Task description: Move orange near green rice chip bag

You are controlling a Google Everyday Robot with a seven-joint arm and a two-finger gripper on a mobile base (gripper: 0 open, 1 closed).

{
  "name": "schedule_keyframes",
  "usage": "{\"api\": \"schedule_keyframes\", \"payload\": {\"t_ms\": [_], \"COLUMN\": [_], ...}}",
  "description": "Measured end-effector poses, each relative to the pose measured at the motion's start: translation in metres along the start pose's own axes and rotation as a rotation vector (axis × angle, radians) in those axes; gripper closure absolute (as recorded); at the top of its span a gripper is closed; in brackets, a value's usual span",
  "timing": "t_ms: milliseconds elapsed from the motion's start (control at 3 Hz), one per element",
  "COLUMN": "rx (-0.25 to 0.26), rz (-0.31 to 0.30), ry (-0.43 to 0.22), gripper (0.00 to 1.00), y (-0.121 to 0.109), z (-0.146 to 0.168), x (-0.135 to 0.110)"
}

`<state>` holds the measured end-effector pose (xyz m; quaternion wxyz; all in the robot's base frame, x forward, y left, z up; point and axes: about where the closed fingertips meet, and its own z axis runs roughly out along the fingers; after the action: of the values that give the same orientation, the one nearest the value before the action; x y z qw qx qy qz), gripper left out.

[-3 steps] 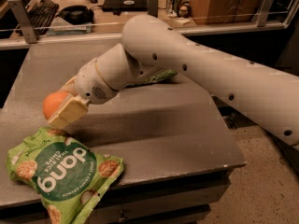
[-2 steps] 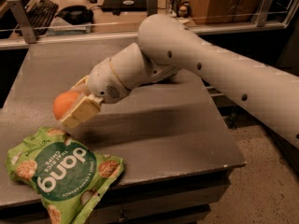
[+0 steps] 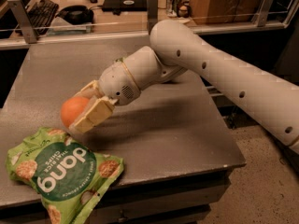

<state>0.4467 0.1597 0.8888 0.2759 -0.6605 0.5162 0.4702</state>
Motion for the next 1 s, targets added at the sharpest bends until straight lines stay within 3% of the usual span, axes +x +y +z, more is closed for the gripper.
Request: {"api": "schedule_keyframes", "payload": {"t_ms": [333, 1000], "rx": [-0.067, -0.12], "rz": [-0.003, -0.018], "ry": [0.001, 0.004], "gripper": [0.81, 0.35], "y": [0.0039, 0.01], "z": [0.0075, 0.0093], "x": [0.0124, 0.0217]}}
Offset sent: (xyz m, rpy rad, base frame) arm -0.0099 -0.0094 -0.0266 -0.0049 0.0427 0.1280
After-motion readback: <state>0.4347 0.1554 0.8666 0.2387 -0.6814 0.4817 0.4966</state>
